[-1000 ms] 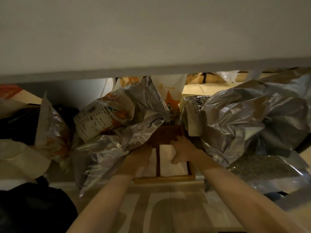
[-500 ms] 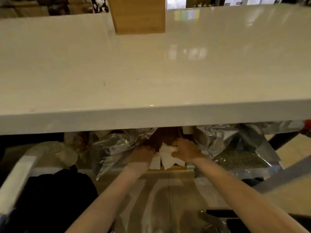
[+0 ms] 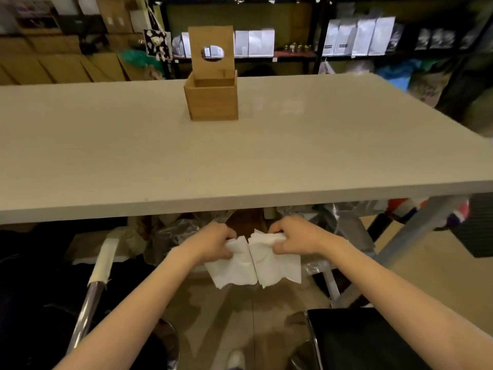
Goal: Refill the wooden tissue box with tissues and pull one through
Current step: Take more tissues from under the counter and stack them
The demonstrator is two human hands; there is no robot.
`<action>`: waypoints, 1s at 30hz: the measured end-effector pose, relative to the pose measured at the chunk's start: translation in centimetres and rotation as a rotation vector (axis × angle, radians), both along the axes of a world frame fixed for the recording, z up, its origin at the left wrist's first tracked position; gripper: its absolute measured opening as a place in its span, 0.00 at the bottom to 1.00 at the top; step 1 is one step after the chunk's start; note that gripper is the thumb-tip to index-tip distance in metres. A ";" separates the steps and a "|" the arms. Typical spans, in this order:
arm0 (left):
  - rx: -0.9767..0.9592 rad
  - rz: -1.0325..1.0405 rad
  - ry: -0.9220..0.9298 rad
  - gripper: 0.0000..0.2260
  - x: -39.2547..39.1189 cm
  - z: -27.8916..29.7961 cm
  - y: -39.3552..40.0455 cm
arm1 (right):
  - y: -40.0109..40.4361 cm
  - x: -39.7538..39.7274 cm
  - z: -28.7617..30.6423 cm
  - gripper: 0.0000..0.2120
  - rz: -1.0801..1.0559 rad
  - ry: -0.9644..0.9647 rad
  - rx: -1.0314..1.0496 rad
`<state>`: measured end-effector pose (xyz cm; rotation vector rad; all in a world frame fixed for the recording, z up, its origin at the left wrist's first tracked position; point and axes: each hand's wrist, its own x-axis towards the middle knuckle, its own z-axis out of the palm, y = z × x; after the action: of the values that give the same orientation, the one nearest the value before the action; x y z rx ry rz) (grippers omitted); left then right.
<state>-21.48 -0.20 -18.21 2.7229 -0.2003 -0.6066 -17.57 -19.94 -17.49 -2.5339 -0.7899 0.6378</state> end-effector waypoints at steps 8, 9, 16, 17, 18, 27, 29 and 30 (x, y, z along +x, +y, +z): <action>0.000 -0.119 -0.057 0.01 -2.0 10.8 -1.0 | -2.3 -2.1 10.2 0.10 0.011 -0.077 0.037; 0.012 -0.126 -0.062 0.02 -2.0 11.9 -1.0 | -2.5 -1.9 11.2 0.11 0.012 -0.093 0.061; 0.051 -0.061 -0.106 0.18 -0.2 17.3 -0.4 | -2.1 0.9 15.3 0.19 -0.005 -0.178 0.177; 0.059 -0.049 -0.114 0.19 0.5 17.6 -0.1 | -1.8 1.5 15.5 0.19 -0.009 -0.184 0.191; 0.070 -0.037 -0.119 0.20 1.2 17.9 0.3 | -1.6 2.3 15.6 0.19 -0.011 -0.186 0.201; 0.069 -0.053 -0.018 0.15 10.6 17.9 4.2 | 2.6 11.3 15.8 0.13 -0.031 -0.082 0.182; 0.072 -0.072 -0.015 0.11 13.2 17.6 5.1 | 3.5 13.6 15.8 0.12 -0.030 -0.061 0.168; 0.082 -0.087 -0.022 0.09 14.4 17.5 5.5 | 3.9 14.7 15.7 0.11 -0.035 -0.051 0.154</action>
<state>-7.04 5.34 -0.74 2.8125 -0.3076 -0.6225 -2.90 -15.99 -1.76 -2.4260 -0.7788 0.4833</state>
